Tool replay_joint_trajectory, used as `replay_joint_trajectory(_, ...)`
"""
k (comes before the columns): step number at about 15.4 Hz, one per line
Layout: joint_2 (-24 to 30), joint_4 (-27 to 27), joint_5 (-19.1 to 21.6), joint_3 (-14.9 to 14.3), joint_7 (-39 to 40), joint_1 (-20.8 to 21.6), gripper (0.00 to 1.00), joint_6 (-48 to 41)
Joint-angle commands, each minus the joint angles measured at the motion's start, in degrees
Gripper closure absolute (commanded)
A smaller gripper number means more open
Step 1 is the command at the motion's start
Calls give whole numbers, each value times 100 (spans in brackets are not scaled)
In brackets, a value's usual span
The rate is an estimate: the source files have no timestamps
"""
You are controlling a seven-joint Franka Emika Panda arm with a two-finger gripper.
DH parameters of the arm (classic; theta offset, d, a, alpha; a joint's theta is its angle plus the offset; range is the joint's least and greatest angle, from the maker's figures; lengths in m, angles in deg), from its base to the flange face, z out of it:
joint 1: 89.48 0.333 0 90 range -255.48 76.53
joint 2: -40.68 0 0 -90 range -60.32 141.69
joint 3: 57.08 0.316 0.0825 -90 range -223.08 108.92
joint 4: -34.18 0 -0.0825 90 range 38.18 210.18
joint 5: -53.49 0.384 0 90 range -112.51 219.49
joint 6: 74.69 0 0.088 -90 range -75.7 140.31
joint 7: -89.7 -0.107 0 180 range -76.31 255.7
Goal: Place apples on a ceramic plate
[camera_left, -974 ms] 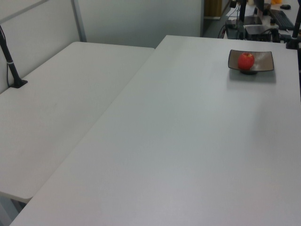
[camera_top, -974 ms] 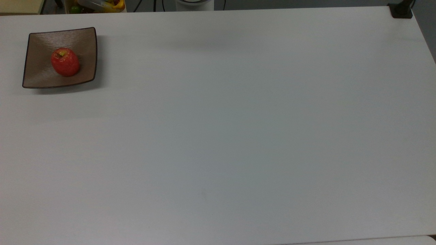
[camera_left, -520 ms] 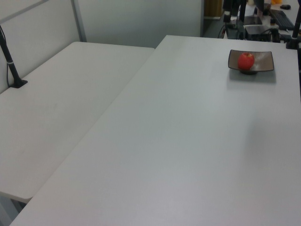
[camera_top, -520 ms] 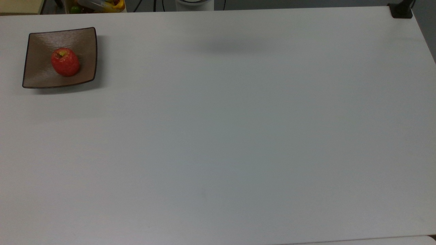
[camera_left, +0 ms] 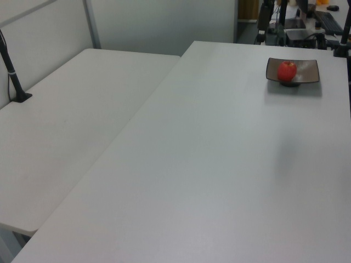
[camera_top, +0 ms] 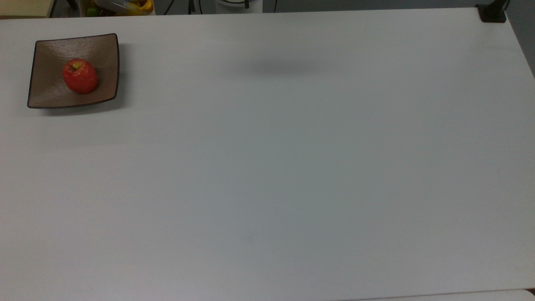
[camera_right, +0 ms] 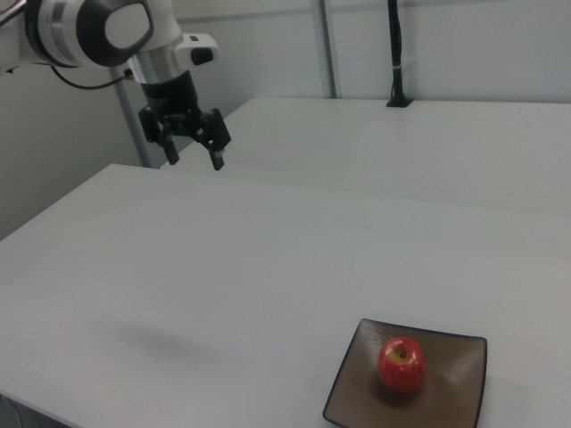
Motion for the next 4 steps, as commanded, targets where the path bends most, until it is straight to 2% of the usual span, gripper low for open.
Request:
replay_joint_trajectory(1,145,151,32,-233,316,83,0,179)
replay_joint_trajectory(4,145,125,32,-233,299,83,0,152)
